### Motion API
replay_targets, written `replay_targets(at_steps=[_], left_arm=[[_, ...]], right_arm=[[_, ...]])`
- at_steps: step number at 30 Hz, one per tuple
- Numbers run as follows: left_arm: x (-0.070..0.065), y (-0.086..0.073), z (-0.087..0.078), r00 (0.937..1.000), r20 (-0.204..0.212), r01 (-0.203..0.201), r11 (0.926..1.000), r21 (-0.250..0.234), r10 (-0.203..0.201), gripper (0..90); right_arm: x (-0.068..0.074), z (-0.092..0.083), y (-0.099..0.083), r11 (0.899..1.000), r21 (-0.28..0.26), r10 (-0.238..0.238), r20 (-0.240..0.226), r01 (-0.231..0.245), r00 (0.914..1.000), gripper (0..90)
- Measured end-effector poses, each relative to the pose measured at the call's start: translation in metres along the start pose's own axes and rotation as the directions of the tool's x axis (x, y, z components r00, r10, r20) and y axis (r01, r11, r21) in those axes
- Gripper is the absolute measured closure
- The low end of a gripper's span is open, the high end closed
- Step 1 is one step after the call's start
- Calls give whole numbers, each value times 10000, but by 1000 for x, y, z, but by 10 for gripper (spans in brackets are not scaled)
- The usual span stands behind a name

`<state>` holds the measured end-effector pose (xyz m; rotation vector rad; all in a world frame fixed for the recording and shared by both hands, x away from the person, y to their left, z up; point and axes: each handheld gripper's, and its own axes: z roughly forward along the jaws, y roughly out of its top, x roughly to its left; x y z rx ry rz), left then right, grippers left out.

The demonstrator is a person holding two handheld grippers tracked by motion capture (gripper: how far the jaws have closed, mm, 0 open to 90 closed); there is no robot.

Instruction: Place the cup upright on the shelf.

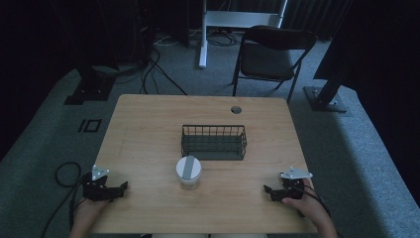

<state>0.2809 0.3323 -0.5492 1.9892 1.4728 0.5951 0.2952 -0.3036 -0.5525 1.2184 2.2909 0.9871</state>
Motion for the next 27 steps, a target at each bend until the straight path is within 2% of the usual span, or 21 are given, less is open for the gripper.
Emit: replay_targets(at_steps=[27], left_arm=[[0, 0, 0, 10000, 1, 3, 10000, -1, -3, 6]], right_arm=[[0, 2, 2, 9999, -12, 106, 88, -106, 9999, 113]])
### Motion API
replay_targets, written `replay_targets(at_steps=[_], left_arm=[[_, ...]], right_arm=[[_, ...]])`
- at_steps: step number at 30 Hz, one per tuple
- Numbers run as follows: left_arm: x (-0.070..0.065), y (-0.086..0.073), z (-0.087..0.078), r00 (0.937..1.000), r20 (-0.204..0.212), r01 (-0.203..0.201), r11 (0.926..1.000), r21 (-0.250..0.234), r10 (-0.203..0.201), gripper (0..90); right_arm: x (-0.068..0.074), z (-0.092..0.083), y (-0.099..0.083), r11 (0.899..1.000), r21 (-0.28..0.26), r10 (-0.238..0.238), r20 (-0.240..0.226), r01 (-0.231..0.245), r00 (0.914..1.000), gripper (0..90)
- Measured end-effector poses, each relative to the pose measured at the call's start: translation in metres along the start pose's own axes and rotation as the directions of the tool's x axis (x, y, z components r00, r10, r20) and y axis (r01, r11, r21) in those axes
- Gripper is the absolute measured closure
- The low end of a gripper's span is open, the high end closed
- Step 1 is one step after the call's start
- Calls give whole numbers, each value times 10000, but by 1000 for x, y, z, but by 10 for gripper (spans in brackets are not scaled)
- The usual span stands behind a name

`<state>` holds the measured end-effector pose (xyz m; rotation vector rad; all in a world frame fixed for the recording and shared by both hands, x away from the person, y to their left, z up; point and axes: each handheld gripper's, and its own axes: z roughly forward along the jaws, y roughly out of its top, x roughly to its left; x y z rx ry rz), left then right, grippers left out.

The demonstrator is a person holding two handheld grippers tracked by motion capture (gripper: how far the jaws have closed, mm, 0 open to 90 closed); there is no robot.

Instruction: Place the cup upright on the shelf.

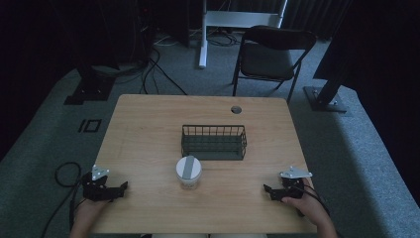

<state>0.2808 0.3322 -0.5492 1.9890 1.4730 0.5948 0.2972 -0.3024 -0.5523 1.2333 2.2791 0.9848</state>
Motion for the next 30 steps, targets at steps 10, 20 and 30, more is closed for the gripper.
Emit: replay_targets(at_steps=[10, 20, 30], left_arm=[[0, 0, 0, 10000, 1, 6, 10000, -3, -6, 5], [0, 0, 0, 10000, 1, 11, 10000, -9, -11, 5], [0, 0, 0, 10000, 3, 7, 10000, -7, -7, 5]], right_arm=[[1, 4, 6, 9997, -28, 243, 139, -242, 9996, 114], [5, -3, 22, 9985, -513, 173, 79, -169, 9998, 114], [12, -3, 33, 9967, -813, -13, -257, -8, 9997, 115]])
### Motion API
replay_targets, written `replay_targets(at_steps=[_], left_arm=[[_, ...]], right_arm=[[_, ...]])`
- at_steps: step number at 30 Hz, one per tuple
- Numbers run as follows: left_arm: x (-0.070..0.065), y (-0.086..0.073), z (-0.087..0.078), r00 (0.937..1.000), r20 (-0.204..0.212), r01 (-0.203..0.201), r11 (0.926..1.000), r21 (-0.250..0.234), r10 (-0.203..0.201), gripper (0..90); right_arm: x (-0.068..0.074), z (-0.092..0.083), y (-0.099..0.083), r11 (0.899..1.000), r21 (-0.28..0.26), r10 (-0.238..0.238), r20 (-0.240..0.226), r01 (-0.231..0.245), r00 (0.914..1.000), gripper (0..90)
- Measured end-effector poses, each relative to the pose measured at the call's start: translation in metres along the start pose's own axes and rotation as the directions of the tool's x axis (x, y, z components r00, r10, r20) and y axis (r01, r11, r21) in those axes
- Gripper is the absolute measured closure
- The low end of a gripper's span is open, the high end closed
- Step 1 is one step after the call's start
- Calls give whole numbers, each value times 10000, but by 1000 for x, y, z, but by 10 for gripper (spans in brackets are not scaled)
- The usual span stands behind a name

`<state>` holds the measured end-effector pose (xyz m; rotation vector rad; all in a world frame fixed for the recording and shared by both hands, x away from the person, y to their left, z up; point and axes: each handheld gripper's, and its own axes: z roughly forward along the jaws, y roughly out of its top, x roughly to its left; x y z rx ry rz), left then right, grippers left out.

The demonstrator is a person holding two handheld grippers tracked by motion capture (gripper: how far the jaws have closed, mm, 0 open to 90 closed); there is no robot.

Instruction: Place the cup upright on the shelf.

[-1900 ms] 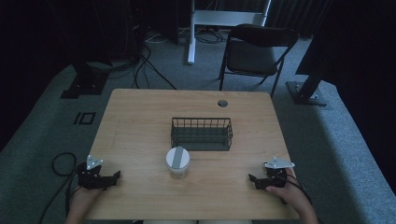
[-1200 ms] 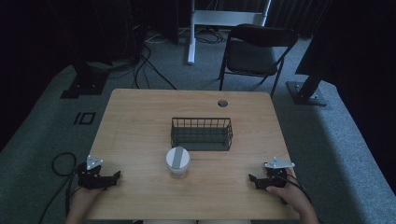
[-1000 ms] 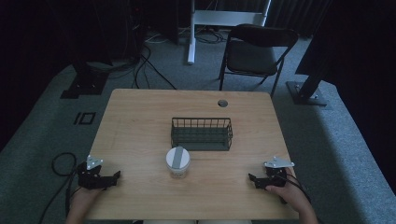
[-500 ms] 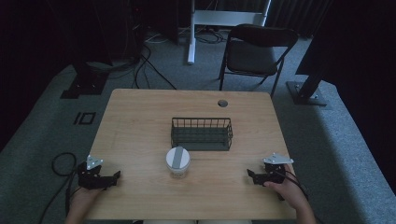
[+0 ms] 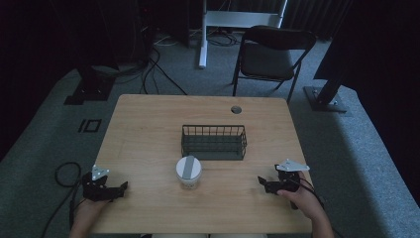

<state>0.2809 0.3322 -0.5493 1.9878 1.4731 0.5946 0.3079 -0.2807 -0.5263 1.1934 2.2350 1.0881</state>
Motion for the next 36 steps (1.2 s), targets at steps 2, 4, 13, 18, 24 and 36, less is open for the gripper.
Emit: replay_targets(at_steps=[2, 4, 13, 18, 24, 36], left_arm=[[0, 0, 0, 10000, -1, 2, 10000, -1, -2, 6], [0, 0, 0, 10000, -1, 3, 10000, -2, -3, 5], [0, 0, 0, 10000, 2, 3, 10000, 2, -3, 5], [0, 0, 0, 10000, 0, 2, 10000, -2, -2, 5], [0, 0, 0, 10000, 0, 4, 10000, 0, -4, 5], [0, 0, 0, 10000, 0, 3, 10000, 0, -3, 5]], right_arm=[[2, 1, 2, 10000, -89, 26, -110, -27, 9999, 115], [4, 2, 4, 9999, -106, -51, -151, 49, 9999, 134], [15, 9, 13, 9995, -243, -233, -444, 222, 9987, 131], [22, 13, 17, 9987, -268, -456, -674, 438, 9967, 122], [30, 17, 23, 9975, -350, -643, -935, 613, 9935, 121], [52, 30, 32, 9932, -408, -1137, -1487, 1087, 9823, 121]])
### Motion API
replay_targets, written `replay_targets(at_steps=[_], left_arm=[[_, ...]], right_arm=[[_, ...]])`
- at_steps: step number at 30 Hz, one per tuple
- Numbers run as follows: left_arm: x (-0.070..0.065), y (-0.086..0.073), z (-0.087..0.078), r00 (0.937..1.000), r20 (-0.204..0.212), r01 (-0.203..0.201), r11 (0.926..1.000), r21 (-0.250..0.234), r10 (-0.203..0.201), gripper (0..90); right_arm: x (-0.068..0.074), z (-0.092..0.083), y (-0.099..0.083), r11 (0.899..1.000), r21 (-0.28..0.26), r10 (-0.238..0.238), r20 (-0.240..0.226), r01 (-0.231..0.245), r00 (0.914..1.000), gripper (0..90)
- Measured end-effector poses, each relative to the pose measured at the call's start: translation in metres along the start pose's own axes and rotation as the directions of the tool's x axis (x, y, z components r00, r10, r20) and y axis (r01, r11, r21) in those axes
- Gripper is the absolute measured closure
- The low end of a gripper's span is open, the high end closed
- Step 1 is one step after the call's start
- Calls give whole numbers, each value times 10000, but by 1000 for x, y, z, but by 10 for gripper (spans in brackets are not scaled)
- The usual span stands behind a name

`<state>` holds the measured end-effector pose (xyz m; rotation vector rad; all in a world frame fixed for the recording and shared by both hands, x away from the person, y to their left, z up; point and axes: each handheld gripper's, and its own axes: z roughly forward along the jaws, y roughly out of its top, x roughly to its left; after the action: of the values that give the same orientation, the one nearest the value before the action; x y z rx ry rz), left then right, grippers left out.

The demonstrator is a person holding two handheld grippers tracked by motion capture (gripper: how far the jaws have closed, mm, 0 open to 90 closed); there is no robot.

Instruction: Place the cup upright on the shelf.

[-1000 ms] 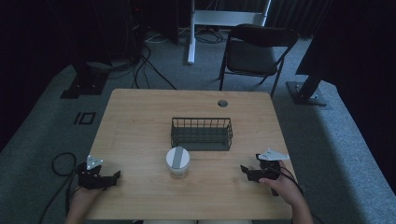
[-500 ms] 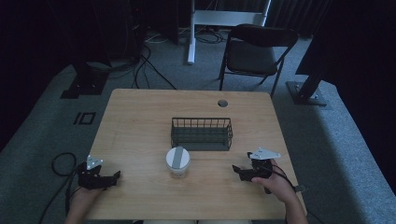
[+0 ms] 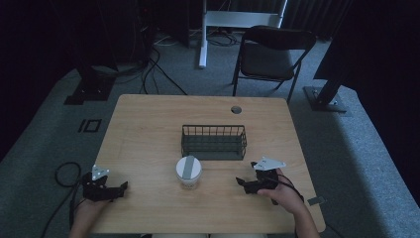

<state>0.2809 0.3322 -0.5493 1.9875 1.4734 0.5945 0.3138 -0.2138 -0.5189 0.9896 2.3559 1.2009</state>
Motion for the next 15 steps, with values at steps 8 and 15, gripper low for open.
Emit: replay_targets(at_steps=[8, 15], left_arm=[[0, 0, 0, 10000, 1, 1, 10000, -1, -1, 5], [0, 0, 0, 10000, 1, 1, 10000, 0, -1, 5]], right_arm=[[14, 12, 6, 9994, -42, -354, -410, 353, 9985, 121], [28, 24, 13, 9979, -112, -641, -761, 634, 9950, 122]])
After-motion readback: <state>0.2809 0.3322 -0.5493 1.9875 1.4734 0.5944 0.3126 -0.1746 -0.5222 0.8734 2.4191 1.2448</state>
